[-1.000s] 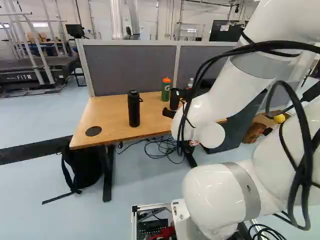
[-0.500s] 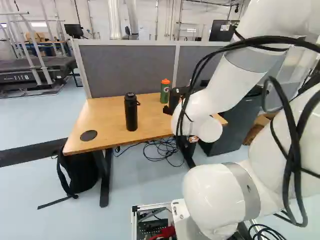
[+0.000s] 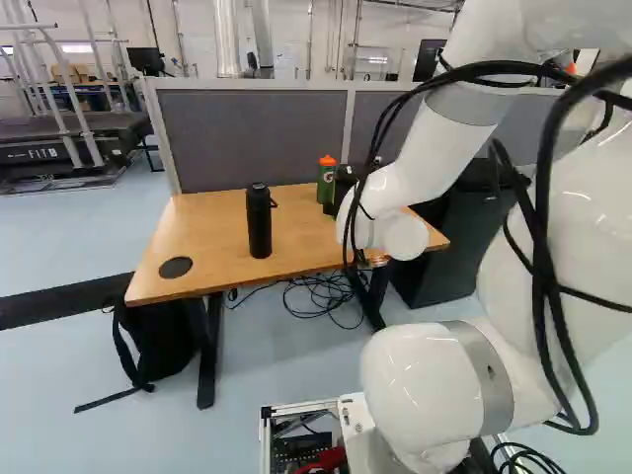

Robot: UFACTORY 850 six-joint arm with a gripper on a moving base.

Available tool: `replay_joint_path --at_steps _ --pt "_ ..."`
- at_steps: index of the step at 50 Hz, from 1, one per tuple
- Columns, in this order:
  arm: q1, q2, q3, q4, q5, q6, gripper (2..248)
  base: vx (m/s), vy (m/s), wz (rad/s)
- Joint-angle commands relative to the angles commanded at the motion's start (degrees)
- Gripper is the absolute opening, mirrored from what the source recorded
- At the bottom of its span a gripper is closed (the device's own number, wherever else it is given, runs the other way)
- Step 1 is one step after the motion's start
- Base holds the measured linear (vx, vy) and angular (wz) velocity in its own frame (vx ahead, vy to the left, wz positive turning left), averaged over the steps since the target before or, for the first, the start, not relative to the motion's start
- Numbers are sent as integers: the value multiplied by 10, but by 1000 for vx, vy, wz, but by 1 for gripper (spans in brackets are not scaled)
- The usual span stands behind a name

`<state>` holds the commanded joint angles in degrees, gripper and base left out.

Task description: Pick up the green bottle from the table

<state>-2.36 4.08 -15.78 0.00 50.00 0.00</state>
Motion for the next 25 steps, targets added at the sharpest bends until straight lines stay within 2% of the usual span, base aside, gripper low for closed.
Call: replay_joint_path --at_steps 25 --pt "0 -76 -77 0 0 0 247 0 0 0"
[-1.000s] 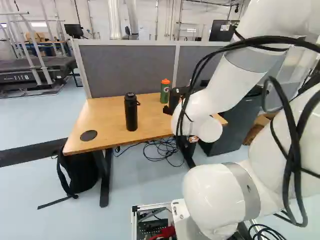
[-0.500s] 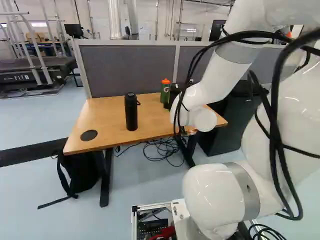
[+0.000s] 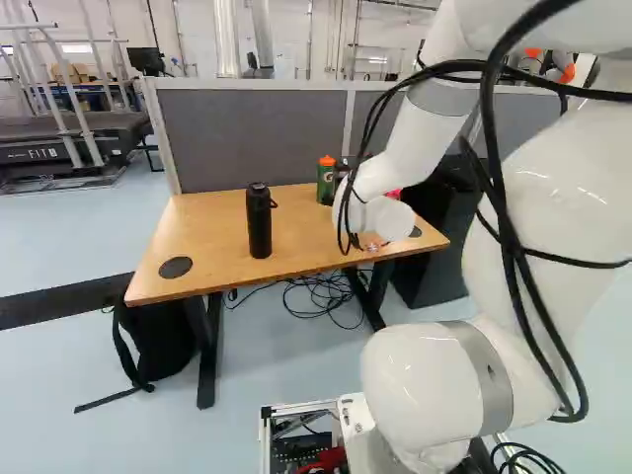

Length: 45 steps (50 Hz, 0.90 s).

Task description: Pick up the green bottle from the table

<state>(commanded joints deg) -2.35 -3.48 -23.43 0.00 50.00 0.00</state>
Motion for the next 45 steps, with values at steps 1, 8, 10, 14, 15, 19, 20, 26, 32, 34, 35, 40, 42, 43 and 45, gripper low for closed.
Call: replay_joint_path --at_steps 1,8,10,14,15,19,20,26,32,34,35,40,42,43,45 --pt "0 -3 -3 0 0 0 247 0 0 0" --pt "2 -20 -24 0 0 0 247 0 0 0" --pt "2 -23 -30 0 0 0 247 0 0 0" --pt "3 -29 -41 0 0 0 247 0 0 0" --pt "3 -31 -44 0 0 0 247 0 0 0" --pt "3 -36 -56 0 0 0 247 0 0 0" --pt "4 -38 -59 0 0 0 247 0 0 0" --pt "4 -46 -76 0 0 0 247 0 0 0" --pt "4 -54 -94 0 -4 0 247 0 0 0" --pt "5 -57 -100 0 -7 0 247 0 0 0" --pt "5 -58 -103 0 -9 0 247 0 0 0" --pt "5 -65 -118 0 -20 0 247 0 0 0" --pt "5 -68 -125 0 -25 0 247 0 0 0" --pt "5 -69 -128 0 -27 0 247 0 0 0" --pt "5 -72 -134 0 -32 0 247 0 0 0"
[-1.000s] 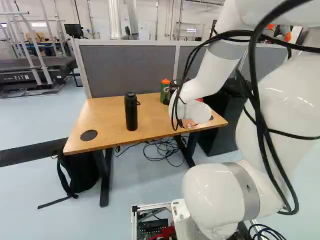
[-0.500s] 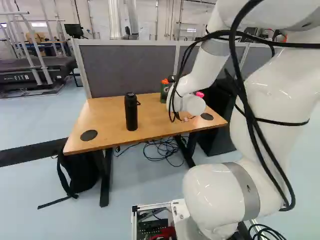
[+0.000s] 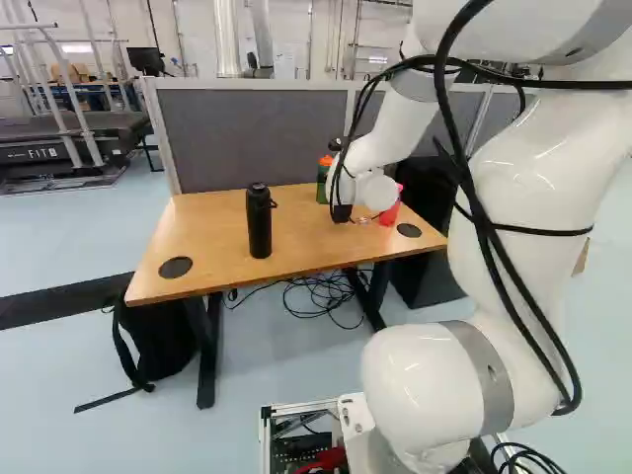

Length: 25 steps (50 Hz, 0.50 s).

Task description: Pick up the green bottle from the table

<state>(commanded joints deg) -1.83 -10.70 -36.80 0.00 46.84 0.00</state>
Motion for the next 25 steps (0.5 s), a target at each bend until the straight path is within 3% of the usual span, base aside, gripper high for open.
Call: replay_joint_path --at_steps 25 --pt "1 -36 -77 0 -79 0 247 0 0 0"
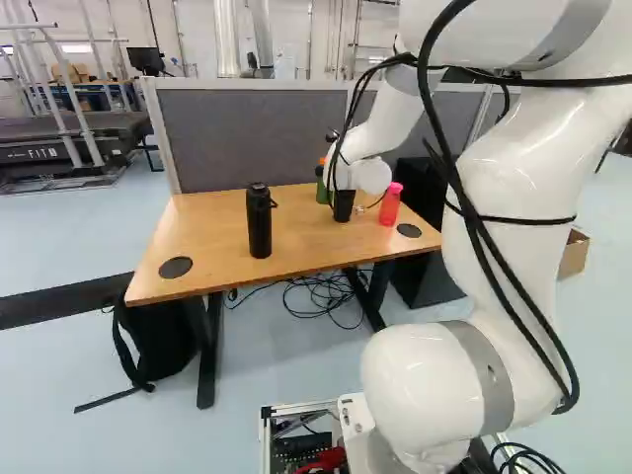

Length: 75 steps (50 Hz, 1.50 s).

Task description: Pick up the green bottle from the table

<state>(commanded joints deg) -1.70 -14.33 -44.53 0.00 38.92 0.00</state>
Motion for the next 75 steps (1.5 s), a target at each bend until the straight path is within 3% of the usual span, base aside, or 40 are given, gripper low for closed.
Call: replay_joint_path --at_steps 15,36,75 --pt "1 -21 -45 -4 -64 0 247 0 0 0" --pt "5 -51 -110 -9 -113 0 247 0 0 0" --pt "19 -129 -235 -41 -277 0 247 0 0 0"
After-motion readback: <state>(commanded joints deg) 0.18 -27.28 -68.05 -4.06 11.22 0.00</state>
